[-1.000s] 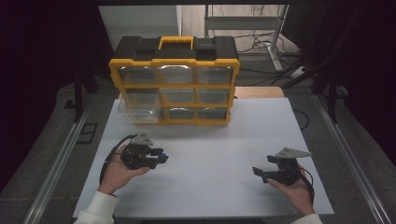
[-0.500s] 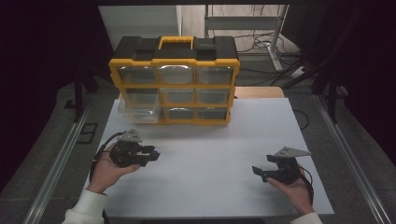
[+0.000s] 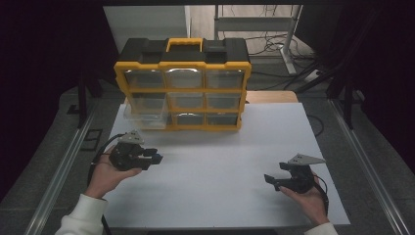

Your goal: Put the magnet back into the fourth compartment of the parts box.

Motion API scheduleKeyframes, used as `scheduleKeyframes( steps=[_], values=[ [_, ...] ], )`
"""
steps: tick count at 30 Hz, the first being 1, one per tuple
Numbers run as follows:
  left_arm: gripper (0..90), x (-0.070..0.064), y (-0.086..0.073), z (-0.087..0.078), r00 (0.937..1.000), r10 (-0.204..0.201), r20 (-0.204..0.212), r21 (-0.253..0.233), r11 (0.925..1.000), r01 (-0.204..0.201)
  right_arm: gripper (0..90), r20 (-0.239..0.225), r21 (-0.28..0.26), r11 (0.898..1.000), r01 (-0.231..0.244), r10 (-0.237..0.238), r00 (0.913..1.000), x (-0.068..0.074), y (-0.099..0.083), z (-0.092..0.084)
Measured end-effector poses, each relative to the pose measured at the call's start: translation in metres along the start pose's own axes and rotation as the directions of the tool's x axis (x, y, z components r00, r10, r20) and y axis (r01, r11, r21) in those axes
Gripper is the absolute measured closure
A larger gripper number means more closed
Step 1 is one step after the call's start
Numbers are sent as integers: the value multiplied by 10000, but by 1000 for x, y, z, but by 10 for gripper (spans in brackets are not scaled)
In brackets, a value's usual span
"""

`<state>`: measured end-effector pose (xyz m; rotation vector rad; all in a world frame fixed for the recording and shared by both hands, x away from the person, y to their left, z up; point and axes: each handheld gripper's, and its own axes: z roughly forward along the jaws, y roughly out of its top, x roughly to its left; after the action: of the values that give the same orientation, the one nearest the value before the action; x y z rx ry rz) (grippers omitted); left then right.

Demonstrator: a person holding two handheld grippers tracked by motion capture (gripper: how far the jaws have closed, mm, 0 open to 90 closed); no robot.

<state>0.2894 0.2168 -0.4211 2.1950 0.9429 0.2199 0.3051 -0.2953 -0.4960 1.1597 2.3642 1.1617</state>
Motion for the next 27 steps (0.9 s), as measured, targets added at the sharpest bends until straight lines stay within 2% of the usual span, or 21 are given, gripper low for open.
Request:
scheduleKeyframes(
  steps=[8,27],
  values=[
    [622,6,5,-10,10000,-55,-74,-98,9999,54,182,6,9,10000,7,-7,10000,0,0,0],
    [622,18,32,-27,10000,-36,-67,-557,9984,32,181,-17,-172,9998,69,-69,10000,0,1,-1]
  ],
)
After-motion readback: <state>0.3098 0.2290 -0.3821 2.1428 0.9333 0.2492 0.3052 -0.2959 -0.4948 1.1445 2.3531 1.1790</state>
